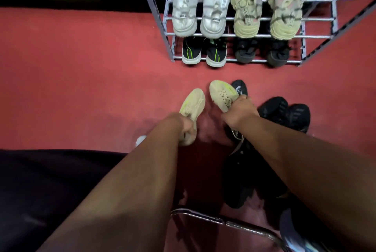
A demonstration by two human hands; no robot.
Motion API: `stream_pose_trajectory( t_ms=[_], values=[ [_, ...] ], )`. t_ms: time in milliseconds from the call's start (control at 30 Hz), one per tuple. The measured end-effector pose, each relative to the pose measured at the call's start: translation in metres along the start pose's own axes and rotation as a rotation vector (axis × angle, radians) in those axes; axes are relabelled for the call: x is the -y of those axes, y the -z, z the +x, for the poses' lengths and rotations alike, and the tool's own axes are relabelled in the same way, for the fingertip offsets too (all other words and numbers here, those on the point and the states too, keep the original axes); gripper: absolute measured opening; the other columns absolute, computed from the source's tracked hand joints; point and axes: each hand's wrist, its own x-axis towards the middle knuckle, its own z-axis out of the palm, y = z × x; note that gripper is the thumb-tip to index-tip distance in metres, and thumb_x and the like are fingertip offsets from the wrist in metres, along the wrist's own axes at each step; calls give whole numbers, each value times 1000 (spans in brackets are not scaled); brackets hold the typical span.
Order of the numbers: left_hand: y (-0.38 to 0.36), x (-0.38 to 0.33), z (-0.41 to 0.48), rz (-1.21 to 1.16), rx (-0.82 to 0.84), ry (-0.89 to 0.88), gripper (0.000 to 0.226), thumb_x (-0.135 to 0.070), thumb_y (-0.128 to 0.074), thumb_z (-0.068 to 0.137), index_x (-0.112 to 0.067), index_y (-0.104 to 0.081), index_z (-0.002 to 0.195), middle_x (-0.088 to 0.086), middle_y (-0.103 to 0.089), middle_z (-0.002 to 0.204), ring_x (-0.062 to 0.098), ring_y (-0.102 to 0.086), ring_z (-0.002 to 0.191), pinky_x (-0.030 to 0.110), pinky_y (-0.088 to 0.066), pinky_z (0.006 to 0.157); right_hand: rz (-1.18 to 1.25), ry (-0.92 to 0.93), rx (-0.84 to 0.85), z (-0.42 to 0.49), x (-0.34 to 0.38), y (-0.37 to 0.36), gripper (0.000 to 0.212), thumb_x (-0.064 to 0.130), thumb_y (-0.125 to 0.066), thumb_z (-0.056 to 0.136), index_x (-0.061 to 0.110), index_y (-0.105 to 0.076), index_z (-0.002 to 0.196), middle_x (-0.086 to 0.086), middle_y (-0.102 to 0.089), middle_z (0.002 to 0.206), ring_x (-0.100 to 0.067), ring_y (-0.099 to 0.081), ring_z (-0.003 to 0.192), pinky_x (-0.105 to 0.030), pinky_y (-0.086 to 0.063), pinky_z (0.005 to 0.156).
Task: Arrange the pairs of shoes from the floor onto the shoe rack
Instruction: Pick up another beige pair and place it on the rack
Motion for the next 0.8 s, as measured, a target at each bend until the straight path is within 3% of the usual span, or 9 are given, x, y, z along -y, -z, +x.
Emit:
stream_pose_trajectory(
  t_ms=[133,233,300,400,467,600,667,733,800],
  values=[
    [15,-17,-53,25,8,-28,33,-28,-73,93,-9,-53,110,13,-64,90,27,-64,78,37,-52,84,15,-6,-29,-31,8,47,102,39,-77,76,-3,-26,154,-20,-42,142,-38,-52,128,-42,-51,104],
    [32,-25,-94,74,-25,-42,47,-28,-69,96,-3,-56,133,14,-67,118,29,-66,104,40,-51,96,8,44,-98,-59,15,87,74,34,-72,75,0,-47,136,-18,-50,130,-36,-59,115,-36,-55,93],
    [47,-29,-124,83,-64,-63,49,-26,-72,94,0,-59,133,16,-66,123,30,-65,104,39,-51,94,-32,85,-152,-79,18,112,67,35,-69,79,2,-54,134,-18,-52,129,-36,-59,116,-37,-53,95],
    [67,-30,-169,60,-103,-85,43,-26,-75,92,4,-65,121,19,-68,130,33,-68,115,40,-54,96,-2,104,-195,-111,21,146,71,36,-69,82,1,-46,139,-21,-46,136,-40,-54,124,-43,-50,101],
    [81,-33,-200,33,-182,-149,30,-22,-76,89,2,-67,105,16,-73,97,29,-71,86,36,-55,75,13,126,-238,-135,21,168,70,38,-68,74,2,-51,131,-22,-52,130,-43,-59,116,-42,-54,93],
    [105,-38,-262,-10,-265,-247,28,-16,-72,92,7,-62,106,12,-61,78,24,-63,56,31,-51,49,37,198,-307,-181,22,206,47,47,-74,70,5,-64,88,-15,-67,91,-29,-67,71,-29,-52,56],
    [112,-34,-286,-43,-359,-311,32,-20,-80,85,-1,-61,103,14,-63,74,25,-64,58,32,-56,61,49,208,-345,-201,22,219,39,43,-78,72,7,-66,81,-11,-66,75,-24,-64,61,-27,-50,51],
    [117,-30,-302,-52,-450,-382,44,-24,-86,76,-6,-61,108,15,-69,88,28,-70,74,38,-61,78,64,214,-383,-216,21,231,36,39,-76,71,6,-65,79,-12,-61,73,-26,-61,62,-28,-47,53],
    [121,-30,-311,-84,-506,-429,47,-26,-86,74,-6,-60,108,15,-69,97,30,-71,80,40,-62,79,69,210,-390,-225,23,240,37,40,-75,72,5,-65,81,-12,-60,75,-29,-61,69,-29,-43,56]
  ],
)
